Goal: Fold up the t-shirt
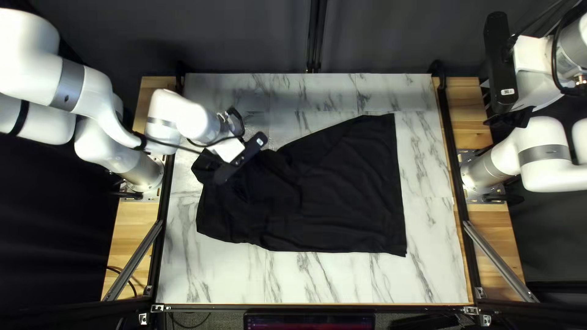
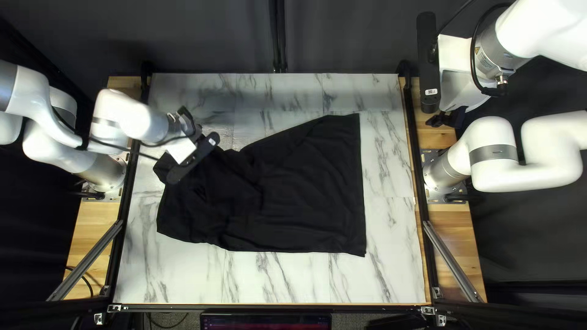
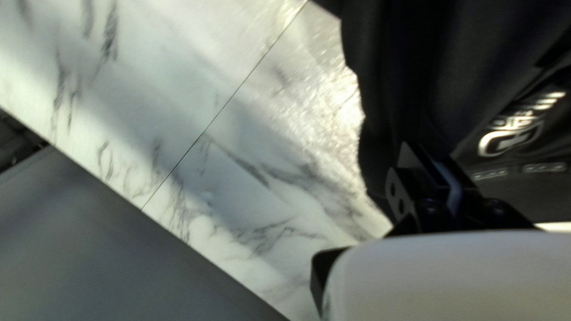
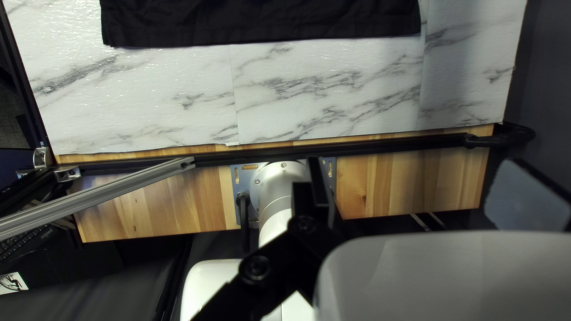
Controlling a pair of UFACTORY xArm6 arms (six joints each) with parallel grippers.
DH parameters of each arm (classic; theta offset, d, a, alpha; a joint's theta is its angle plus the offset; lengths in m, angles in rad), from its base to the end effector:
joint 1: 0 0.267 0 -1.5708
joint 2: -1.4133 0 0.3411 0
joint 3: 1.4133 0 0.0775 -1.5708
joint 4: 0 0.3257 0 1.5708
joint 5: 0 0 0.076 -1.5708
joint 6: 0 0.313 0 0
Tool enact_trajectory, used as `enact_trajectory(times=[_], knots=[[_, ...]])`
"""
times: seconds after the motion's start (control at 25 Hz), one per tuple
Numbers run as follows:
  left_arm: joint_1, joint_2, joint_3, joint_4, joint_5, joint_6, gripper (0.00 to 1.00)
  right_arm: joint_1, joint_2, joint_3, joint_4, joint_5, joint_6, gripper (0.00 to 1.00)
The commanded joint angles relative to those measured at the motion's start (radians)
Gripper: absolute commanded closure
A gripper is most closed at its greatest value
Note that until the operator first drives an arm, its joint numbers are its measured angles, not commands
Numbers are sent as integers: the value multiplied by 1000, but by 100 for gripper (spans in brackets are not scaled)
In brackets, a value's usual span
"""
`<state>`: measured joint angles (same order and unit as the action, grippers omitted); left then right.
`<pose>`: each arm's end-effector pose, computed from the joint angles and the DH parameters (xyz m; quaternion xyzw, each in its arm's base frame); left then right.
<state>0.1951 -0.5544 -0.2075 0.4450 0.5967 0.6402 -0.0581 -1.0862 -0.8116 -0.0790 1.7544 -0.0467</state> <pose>0.2686 0.1027 0.1108 -0.9102 0.3820 -0.0173 0.1594 0.1283 -0.0329 0.3513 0.9966 -0.0157 0.0695 0.0419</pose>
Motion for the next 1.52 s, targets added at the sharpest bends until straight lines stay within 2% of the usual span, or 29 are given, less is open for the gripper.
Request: enact_trajectory(times=[0.04,0.4,0.88,1.08,1.28,1.48,1.52], knots=[[55,-8,-1,25,-31,-22,99,0,0,0,0,0,0,0],[130,-62,37,96,-57,-95,100,0,0,0,0,0,0,0],[257,-241,112,86,-8,-29,100,0,0,0,0,0,0,0],[345,-202,124,99,-78,-26,100,0,0,0,0,0,0,0],[379,-205,124,93,-92,-24,100,0,0,0,0,0,0,0],[419,-148,113,127,-139,-57,100,0,0,0,0,0,0,0],[408,-143,108,133,-129,-73,90,0,0,0,0,0,0,0]])
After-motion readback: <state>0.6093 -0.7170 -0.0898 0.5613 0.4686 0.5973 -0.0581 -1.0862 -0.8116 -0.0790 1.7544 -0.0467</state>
